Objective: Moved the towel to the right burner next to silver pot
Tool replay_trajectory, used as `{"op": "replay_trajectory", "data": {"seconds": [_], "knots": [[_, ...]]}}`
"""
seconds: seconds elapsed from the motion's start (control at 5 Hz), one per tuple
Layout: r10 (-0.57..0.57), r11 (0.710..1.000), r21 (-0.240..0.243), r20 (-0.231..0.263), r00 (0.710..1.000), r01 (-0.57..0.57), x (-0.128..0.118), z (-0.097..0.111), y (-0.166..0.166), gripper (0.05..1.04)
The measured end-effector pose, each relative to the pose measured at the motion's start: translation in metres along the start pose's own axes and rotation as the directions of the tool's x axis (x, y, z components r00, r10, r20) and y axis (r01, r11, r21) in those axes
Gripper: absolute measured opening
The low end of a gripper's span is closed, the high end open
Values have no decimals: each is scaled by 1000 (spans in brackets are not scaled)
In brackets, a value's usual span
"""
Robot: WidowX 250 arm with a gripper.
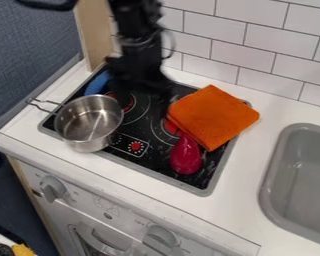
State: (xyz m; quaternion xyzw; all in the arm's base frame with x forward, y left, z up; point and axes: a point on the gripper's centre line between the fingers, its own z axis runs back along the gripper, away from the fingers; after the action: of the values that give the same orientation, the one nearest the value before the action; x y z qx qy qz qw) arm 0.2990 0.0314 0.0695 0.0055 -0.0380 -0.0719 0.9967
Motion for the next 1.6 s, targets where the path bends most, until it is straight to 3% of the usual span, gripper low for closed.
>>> {"op": "replay_trajectory", "data": {"seconds": [0.2, 0.4, 0.6, 0.8, 1.2, 1.4, 1.6], "knots": [[-20, 1000, -1, 49, 999, 20, 38, 4, -13, 1005], [-40, 999, -14, 55, 998, 41, 74, -10, -31, 1005], [-40, 999, -23, 21, 999, 41, 86, -37, -42, 1005], [-48, 999, -17, -10, 999, 48, 84, -58, -45, 1005], [-58, 994, 89, -18, 998, 59, 83, -68, -29, 1005], [-18, 993, 112, -15, 1000, 20, 78, -67, -13, 1005], [90, 988, 129, 1, 996, -90, 66, -64, 30, 1004]]}}
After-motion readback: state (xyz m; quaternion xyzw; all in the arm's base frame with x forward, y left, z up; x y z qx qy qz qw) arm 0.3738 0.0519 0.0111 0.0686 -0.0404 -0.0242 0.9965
